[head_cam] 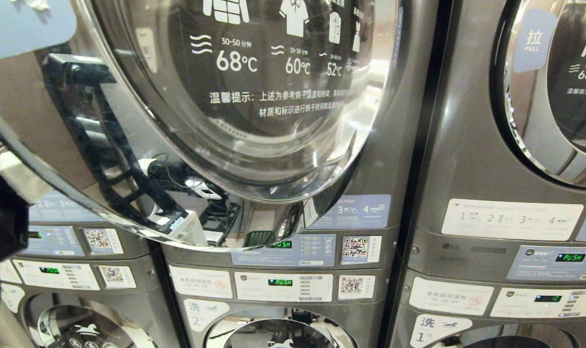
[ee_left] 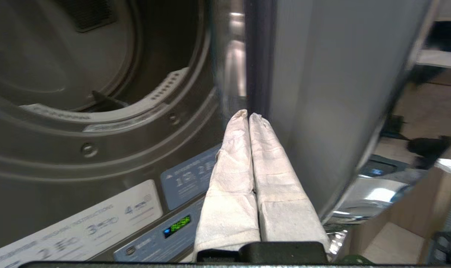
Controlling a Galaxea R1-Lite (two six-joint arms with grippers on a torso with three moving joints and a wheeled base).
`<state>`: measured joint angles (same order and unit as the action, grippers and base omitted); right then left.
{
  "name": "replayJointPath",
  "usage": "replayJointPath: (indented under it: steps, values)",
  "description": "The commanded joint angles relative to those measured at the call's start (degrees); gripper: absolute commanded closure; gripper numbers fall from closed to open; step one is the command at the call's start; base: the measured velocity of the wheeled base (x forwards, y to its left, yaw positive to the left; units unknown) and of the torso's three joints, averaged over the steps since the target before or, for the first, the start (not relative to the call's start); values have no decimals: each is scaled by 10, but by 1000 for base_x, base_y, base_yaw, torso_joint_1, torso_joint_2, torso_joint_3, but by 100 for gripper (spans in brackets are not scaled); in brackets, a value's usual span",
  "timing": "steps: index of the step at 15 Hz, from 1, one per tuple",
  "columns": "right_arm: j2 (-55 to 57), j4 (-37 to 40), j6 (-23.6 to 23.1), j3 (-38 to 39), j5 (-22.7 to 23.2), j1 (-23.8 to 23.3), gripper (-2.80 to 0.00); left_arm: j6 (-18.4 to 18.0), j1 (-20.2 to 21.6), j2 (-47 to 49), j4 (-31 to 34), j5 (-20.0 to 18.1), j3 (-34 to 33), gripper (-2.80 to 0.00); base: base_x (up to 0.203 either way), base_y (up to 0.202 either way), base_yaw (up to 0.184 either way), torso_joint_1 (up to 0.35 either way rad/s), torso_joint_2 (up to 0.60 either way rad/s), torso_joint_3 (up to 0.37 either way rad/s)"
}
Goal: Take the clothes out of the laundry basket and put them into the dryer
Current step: Open the dryer
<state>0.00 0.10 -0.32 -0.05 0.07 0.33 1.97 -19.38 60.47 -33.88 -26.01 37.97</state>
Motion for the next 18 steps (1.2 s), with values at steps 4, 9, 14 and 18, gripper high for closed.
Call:
replayJointPath:
  steps: [4, 9, 14, 18]
  values:
    - [0, 0, 0, 0, 0, 0, 0, -17, -61, 8, -1, -1, 0, 0, 0, 0, 0, 0, 0, 0]
    - [0, 0, 1, 0, 0, 0, 0, -51, -120, 33, -1, -1, 3, 0, 0, 0, 0, 0, 0, 0]
    - [0, 0, 2, 0, 0, 0, 0, -86, -179, 78, -2, 0, 22, 0, 0, 0, 0, 0, 0, 0]
    - [0, 0, 2, 0, 0, 0, 0, -87, -199, 112, -6, 1, 46, 0, 0, 0, 0, 0, 0, 0]
